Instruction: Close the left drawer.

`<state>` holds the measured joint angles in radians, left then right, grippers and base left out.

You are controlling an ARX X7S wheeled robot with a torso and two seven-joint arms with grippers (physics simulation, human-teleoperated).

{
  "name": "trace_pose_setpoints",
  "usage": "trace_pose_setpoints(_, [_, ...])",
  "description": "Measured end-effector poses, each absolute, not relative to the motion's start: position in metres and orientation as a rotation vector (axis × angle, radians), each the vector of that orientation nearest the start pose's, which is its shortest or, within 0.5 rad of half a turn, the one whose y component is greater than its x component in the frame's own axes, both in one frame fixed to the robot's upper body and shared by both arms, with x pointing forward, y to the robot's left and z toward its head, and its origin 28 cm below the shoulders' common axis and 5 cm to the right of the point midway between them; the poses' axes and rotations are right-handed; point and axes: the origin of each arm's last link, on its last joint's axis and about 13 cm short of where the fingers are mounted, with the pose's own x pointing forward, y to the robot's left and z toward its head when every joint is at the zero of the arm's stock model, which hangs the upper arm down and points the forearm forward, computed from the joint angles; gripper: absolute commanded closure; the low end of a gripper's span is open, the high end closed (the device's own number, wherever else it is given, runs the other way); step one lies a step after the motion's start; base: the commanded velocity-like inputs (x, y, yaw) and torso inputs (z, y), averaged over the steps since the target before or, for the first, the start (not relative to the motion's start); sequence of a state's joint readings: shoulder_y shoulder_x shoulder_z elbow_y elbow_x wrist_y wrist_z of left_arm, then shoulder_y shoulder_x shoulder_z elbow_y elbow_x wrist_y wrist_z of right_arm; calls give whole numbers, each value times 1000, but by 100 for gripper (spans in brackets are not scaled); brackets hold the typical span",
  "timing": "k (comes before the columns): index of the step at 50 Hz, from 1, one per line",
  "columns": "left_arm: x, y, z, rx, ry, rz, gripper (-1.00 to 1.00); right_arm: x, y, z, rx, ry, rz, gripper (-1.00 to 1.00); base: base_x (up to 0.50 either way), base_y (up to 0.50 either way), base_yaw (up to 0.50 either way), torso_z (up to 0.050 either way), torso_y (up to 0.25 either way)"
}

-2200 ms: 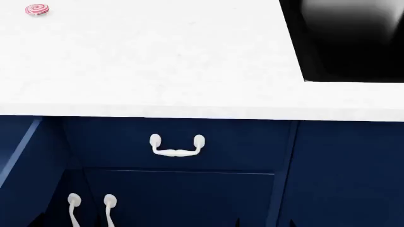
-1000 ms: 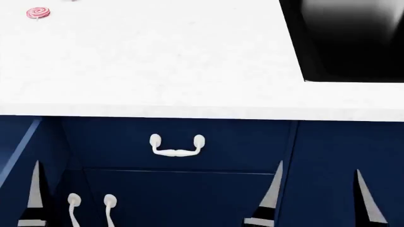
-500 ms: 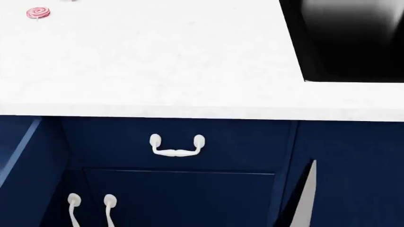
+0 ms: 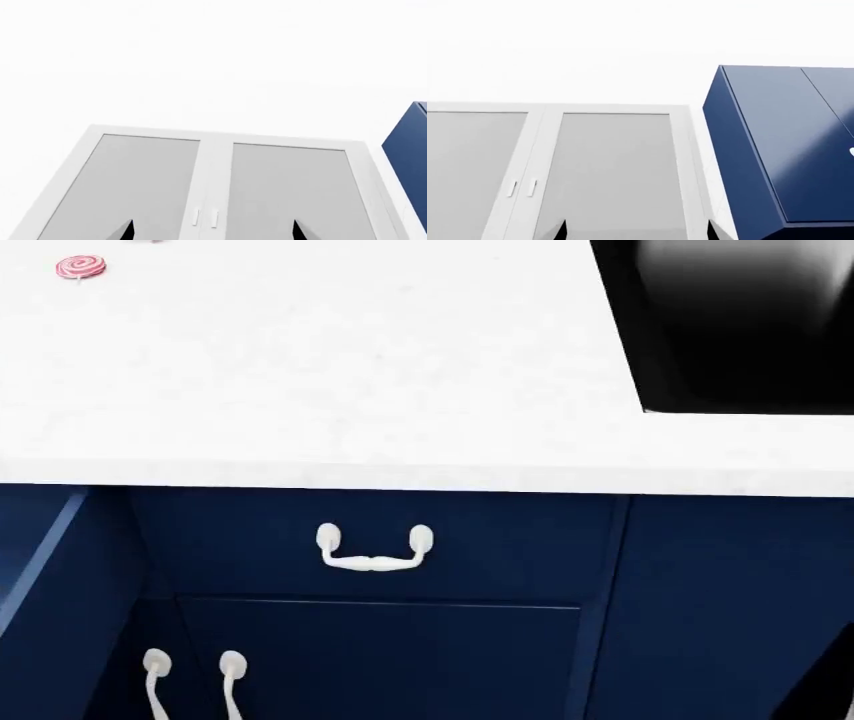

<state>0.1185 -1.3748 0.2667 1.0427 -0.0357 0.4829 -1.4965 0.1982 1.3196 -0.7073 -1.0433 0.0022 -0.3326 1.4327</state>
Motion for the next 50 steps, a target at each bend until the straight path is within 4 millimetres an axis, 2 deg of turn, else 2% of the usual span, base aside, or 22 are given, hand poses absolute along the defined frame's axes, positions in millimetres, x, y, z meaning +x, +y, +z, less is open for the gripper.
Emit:
trace_pose_setpoints(18, [96,250,232,-103,-1160,100,-100,100,-126,208,29,-1052,-44,-100,0,0,-2,0,0])
trace_pose_setpoints(50, [92,252,233,-110,-1172,96,-100,88,-114,194,-6,-1071,-7,-100,0,0,500,0,0])
